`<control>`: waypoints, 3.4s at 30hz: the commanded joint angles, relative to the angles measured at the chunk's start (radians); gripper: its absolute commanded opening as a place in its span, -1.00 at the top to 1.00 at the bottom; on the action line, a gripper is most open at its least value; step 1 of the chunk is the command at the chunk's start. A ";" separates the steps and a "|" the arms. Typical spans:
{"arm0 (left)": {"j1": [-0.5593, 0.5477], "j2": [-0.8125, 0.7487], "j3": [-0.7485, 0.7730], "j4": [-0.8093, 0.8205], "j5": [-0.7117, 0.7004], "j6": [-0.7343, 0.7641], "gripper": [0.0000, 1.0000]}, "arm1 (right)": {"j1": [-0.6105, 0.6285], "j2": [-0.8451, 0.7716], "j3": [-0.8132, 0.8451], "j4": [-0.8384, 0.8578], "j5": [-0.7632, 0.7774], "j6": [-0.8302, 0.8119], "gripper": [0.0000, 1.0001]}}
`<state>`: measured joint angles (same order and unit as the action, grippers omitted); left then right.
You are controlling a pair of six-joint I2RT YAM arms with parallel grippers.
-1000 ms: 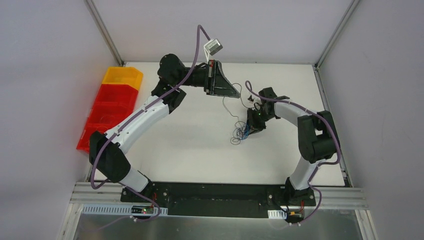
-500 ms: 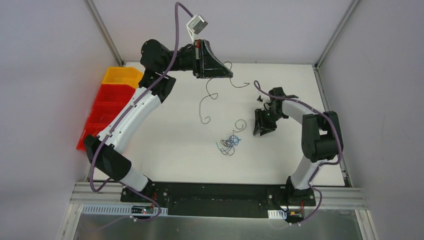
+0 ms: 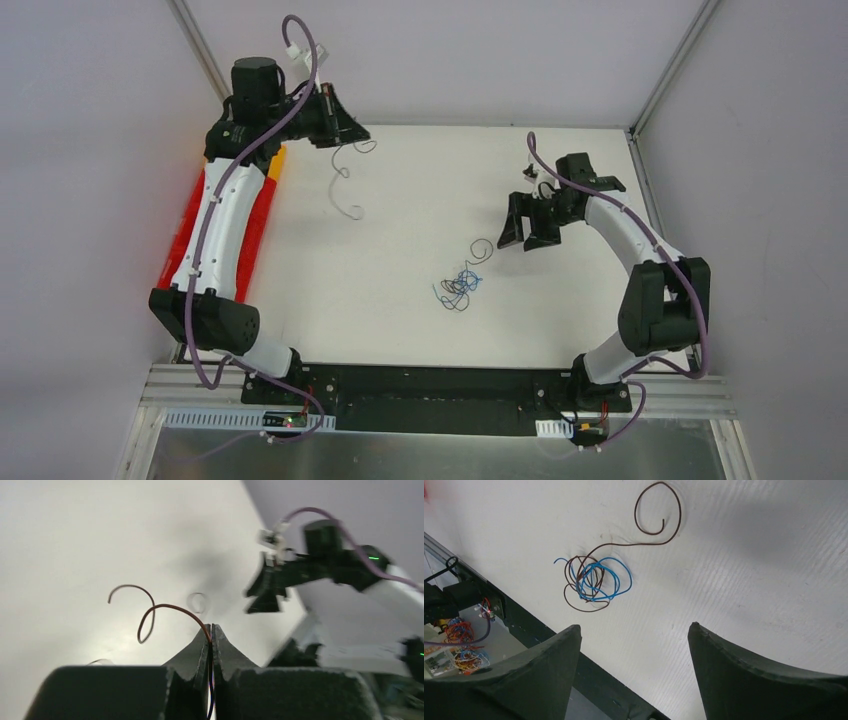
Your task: Untangle the cables
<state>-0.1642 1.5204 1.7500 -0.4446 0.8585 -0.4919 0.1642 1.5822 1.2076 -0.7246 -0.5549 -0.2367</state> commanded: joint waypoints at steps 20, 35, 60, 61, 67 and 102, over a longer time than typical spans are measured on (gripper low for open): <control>0.545 0.138 0.209 -0.462 -0.357 0.963 1.00 | 0.003 -0.044 0.107 -0.276 -0.015 -0.055 -0.99; 0.707 0.263 0.272 -0.418 -0.263 1.011 1.00 | 0.003 0.038 0.170 -0.328 -0.012 -0.039 -0.99; 0.638 0.471 0.455 -0.271 -0.276 0.836 1.00 | 0.006 0.145 0.213 -0.346 -0.004 -0.026 -0.99; 0.638 0.471 0.435 -0.252 -0.298 0.845 1.00 | 0.007 0.148 0.214 -0.345 -0.005 -0.027 -0.99; 0.652 0.485 0.368 -0.199 -0.373 0.893 1.00 | 0.010 0.163 0.213 -0.351 -0.015 -0.032 -0.99; 0.599 0.253 0.087 -0.215 -0.468 1.069 -0.97 | 0.021 0.149 0.243 -0.384 0.012 -0.059 -0.99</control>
<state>0.4770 1.9614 1.8687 -0.6418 0.3408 0.5957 0.1791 1.7798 1.4048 -1.0550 -0.5617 -0.2737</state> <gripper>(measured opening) 0.873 0.993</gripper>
